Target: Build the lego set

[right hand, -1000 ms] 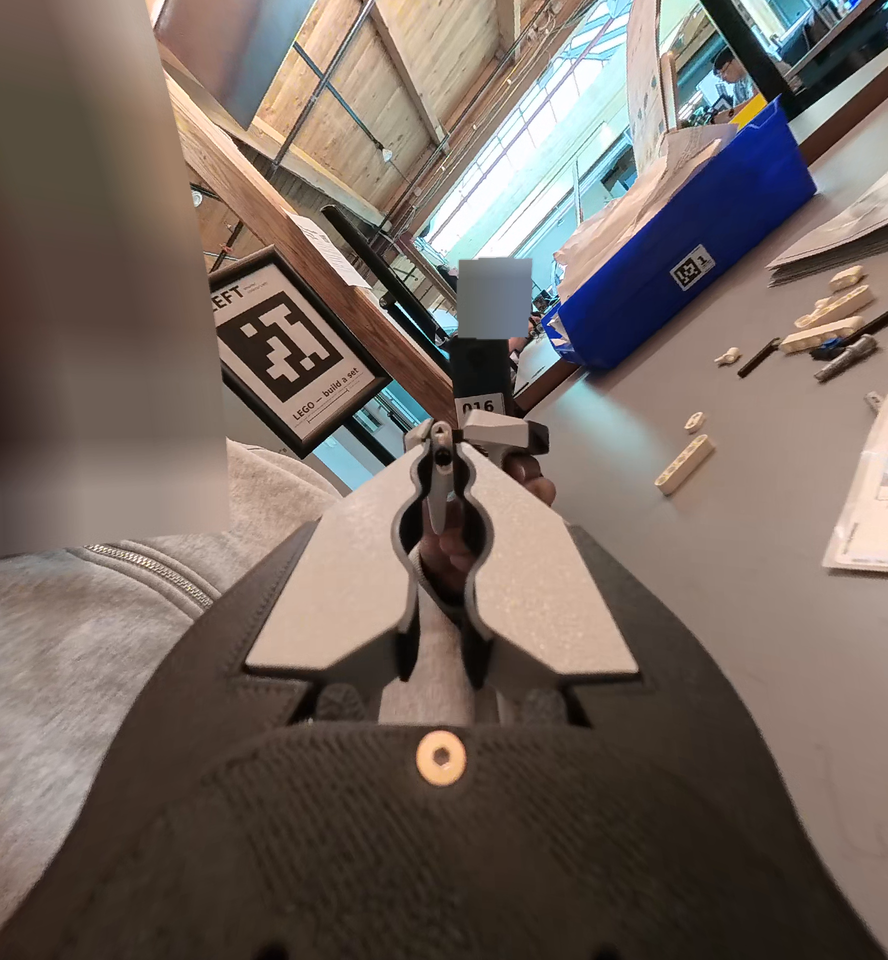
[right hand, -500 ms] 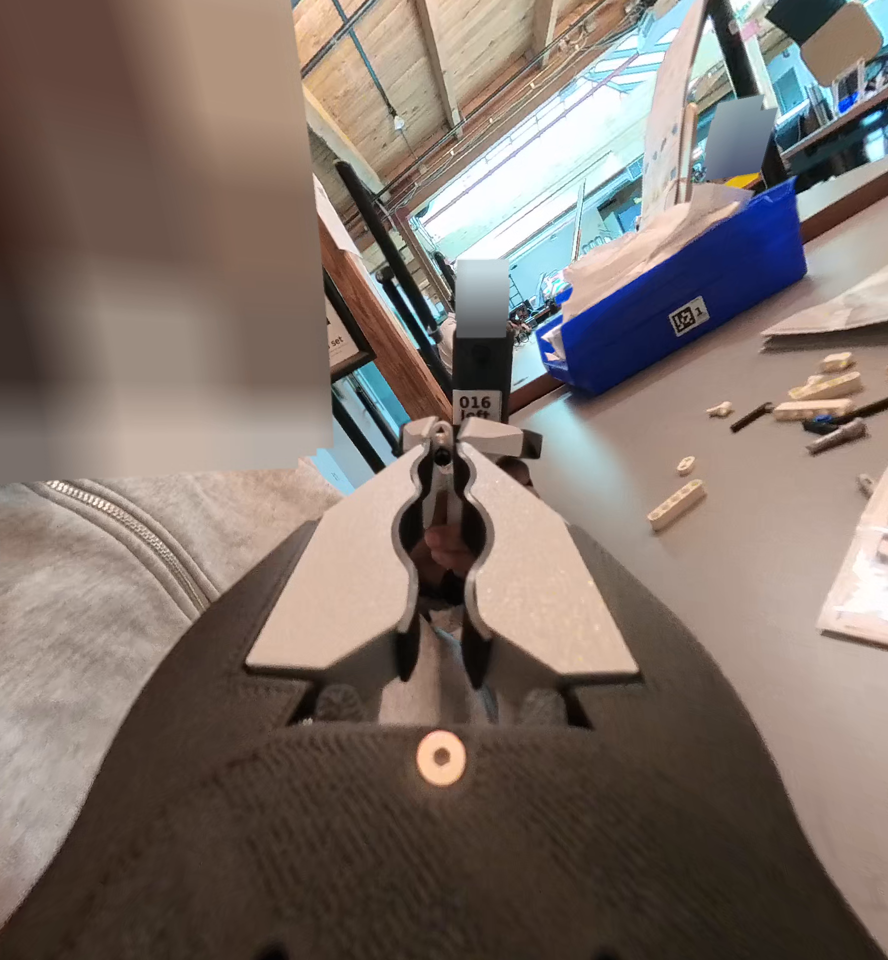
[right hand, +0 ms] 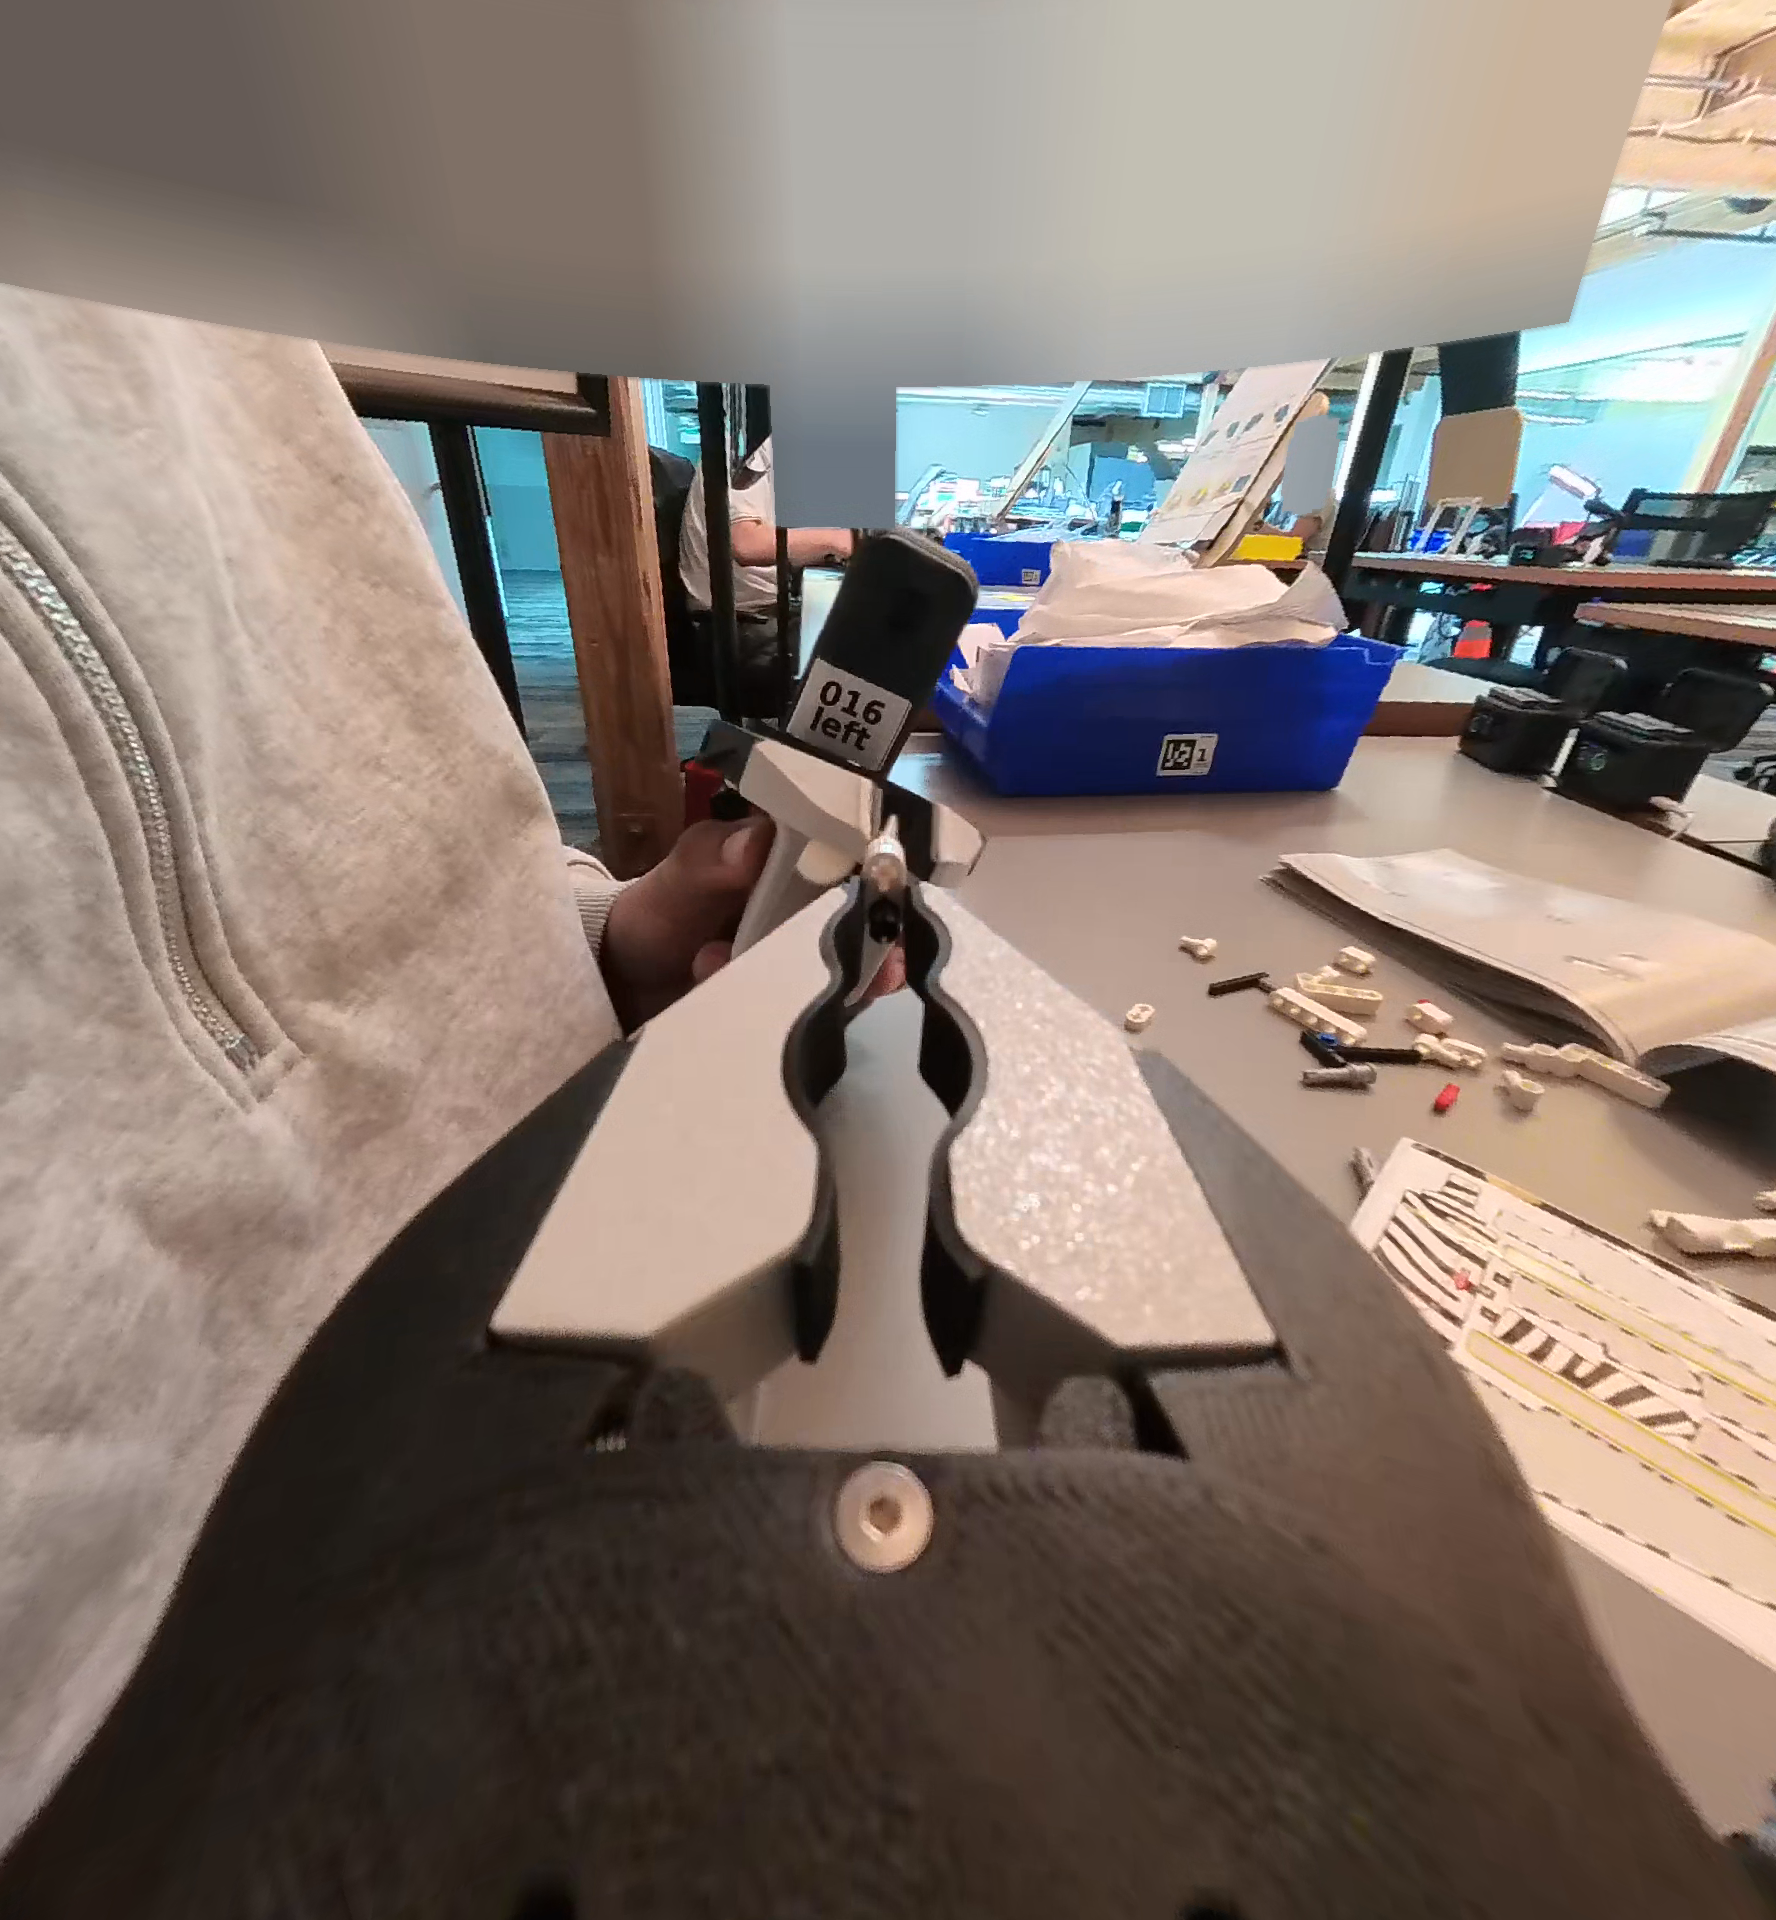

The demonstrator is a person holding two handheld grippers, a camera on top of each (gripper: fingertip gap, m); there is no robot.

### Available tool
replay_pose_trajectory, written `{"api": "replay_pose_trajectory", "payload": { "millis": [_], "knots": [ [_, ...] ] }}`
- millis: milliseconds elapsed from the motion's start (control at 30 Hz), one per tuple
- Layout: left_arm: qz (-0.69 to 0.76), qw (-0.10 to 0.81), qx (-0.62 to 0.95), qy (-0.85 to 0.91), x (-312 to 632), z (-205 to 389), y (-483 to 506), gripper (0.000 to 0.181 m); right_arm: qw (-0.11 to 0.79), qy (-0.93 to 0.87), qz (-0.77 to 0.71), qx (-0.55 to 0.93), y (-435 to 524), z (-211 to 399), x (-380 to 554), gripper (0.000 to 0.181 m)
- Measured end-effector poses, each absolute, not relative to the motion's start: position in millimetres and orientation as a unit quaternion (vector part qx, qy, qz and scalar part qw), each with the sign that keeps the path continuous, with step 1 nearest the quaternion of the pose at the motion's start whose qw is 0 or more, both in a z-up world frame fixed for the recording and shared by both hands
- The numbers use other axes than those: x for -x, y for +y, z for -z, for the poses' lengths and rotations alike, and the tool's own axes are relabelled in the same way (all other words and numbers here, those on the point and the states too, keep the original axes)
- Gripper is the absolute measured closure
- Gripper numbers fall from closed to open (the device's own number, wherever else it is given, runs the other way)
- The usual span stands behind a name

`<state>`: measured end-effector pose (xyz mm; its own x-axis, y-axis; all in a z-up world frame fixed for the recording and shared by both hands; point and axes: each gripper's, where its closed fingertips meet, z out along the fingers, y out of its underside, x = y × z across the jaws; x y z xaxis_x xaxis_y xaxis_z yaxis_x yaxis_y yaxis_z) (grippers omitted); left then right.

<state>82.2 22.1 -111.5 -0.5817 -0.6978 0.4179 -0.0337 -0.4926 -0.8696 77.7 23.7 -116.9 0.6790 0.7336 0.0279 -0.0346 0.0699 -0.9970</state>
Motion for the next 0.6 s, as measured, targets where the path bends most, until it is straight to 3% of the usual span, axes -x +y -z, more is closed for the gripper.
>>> {"api": "replay_pose_trajectory", "payload": {
  "millis": [600],
  "knots": [
    [0.778, 0.144, 0.436, 0.428, -85.9, 115.9, 21.9, 0.173, 0.699, -0.334, -0.173, 0.608, 23.8, 122.3, -80.9, 0.175]
  ]
}}
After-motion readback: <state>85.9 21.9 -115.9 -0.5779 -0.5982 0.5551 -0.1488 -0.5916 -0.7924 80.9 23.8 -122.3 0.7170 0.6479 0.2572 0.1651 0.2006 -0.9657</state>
